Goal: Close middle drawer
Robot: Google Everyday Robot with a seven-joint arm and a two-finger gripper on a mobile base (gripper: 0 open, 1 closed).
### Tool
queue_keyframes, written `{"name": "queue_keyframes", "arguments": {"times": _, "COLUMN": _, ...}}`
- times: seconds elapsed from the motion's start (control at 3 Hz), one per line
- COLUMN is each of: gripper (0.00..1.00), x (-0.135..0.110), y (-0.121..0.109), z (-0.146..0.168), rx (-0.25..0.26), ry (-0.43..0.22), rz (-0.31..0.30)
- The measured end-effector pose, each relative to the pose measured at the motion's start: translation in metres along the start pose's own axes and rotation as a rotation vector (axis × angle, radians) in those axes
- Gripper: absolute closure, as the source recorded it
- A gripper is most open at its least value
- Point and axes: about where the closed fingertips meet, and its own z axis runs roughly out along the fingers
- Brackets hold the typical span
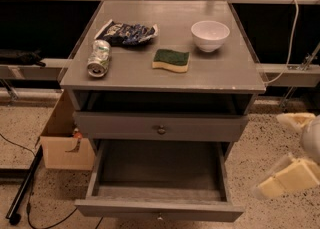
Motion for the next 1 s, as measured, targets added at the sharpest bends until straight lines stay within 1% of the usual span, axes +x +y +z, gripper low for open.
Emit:
{"name": "queue_keyframes", "arguments": {"times": 0.33, "gripper": 0.0, "x": 0.027, "y": 0.027, "z": 0.044, "rx": -0.036, "ry": -0.026, "rz": 0.114}}
{"name": "queue_keyframes", "arguments": {"times": 0.67, "gripper": 0.15, "x": 0.046, "y": 0.048, "z": 0.075, "rx": -0.072, "ry": -0.037, "rz": 0.185}}
{"name": "queue_keyframes", "arguments": {"times": 1.0, "gripper": 0.46, "x": 0.06, "y": 0.062, "z": 0.099, "rx": -0.098, "ry": -0.04, "rz": 0.22}}
